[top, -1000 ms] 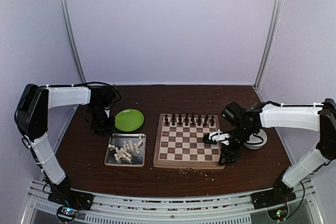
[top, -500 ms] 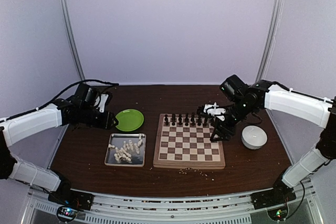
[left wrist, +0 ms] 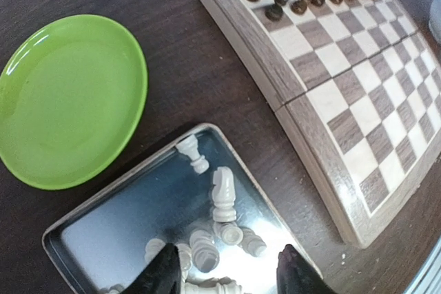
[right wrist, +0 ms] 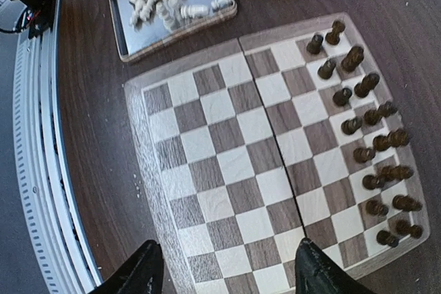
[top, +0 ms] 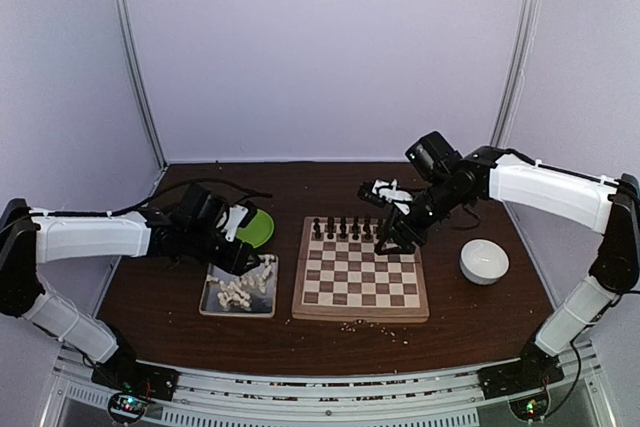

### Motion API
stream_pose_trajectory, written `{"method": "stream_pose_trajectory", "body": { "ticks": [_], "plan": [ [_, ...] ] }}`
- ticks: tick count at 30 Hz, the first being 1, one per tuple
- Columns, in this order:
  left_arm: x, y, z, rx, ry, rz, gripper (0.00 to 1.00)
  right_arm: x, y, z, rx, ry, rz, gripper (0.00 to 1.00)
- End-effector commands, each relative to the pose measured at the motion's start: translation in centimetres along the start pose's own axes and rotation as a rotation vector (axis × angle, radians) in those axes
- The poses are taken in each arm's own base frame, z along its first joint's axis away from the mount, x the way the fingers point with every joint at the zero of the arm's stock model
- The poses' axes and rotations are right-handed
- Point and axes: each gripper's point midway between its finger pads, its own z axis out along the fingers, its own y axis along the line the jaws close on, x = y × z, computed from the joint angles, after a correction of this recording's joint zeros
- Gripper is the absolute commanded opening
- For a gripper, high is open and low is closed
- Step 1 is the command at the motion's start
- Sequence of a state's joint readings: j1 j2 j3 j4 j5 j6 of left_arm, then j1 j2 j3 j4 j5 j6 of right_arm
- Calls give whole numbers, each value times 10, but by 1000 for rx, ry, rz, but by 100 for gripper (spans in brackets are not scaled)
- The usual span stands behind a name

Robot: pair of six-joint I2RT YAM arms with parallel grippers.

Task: Set up the chess pieces on the board
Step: Pick up the king from the storage box.

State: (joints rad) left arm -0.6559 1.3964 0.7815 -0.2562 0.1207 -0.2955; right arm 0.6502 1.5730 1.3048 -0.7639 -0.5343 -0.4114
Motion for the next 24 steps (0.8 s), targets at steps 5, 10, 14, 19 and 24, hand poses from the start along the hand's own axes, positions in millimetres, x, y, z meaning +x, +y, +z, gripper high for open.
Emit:
{"method": "stream_pose_trajectory", "body": {
  "ticks": [5,10,14,19,24],
  "plan": [
    [-10,-3,9,-85,61,74,53,54,5,-7,64,-4,-8,66],
    [-5,2,7,-115,102,86,51,70,2,-3,67,-19,12,65],
    [7,6,7,-132,153,118,45,68,-6,-3,86,-25,13,65],
    [21,9,10,-136,216,151,41,69,-10,0,95,-13,-2,65],
    [24,11,16,-143,243,160,43,72,-10,2,84,-8,0,65]
  ]
}}
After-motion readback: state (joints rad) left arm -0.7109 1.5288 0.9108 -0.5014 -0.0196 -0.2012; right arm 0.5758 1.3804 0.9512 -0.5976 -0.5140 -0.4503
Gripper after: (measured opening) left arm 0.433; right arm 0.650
